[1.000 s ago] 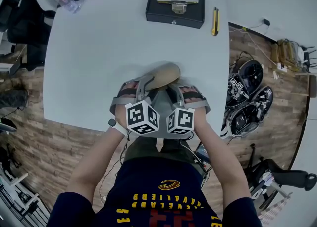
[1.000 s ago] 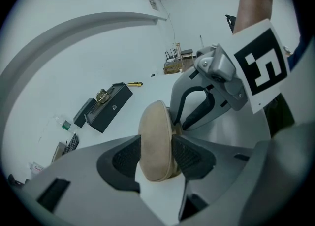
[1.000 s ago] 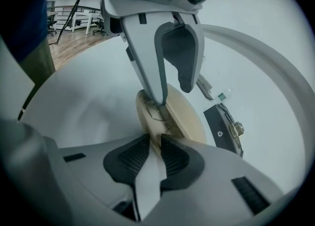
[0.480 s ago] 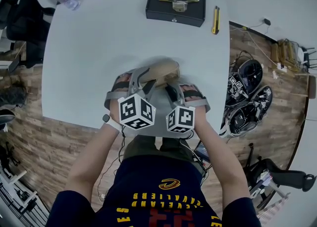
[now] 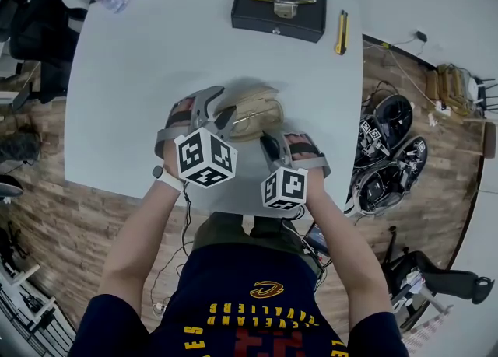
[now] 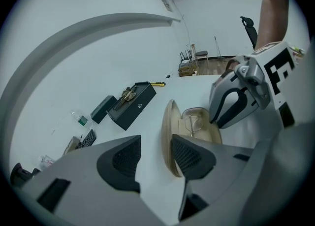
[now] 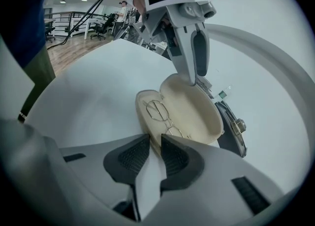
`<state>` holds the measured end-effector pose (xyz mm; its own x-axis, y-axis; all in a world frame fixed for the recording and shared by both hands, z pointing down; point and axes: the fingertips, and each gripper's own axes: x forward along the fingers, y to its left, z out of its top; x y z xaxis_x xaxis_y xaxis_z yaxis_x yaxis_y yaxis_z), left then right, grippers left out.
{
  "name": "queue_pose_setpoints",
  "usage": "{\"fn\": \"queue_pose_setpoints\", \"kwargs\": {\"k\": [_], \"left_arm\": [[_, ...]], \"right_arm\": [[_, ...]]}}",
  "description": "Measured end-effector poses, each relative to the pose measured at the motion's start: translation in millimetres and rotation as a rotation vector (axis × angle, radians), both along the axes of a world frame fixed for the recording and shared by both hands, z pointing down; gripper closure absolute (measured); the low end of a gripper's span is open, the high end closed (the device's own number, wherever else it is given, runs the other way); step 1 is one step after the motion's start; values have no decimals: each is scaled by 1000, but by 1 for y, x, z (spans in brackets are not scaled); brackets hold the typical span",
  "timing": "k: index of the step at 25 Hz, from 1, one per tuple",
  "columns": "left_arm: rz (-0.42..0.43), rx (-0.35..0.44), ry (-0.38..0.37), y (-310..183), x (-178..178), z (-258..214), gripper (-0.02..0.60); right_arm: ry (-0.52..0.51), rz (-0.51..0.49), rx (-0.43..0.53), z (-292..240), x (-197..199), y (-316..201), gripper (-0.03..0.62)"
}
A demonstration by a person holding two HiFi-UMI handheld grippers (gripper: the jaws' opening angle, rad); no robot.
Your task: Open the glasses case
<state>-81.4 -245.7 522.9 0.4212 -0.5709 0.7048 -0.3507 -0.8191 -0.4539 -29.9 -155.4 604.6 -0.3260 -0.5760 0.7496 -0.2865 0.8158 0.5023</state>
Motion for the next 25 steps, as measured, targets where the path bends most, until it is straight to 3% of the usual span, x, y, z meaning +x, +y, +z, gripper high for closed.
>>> {"fn": "queue_pose_setpoints", "kwargs": {"k": [25], "left_arm": [[-55, -88, -75, -48, -25, 54, 371]], "right_arm": [[6, -8, -7, 0, 1, -1, 510]]}}
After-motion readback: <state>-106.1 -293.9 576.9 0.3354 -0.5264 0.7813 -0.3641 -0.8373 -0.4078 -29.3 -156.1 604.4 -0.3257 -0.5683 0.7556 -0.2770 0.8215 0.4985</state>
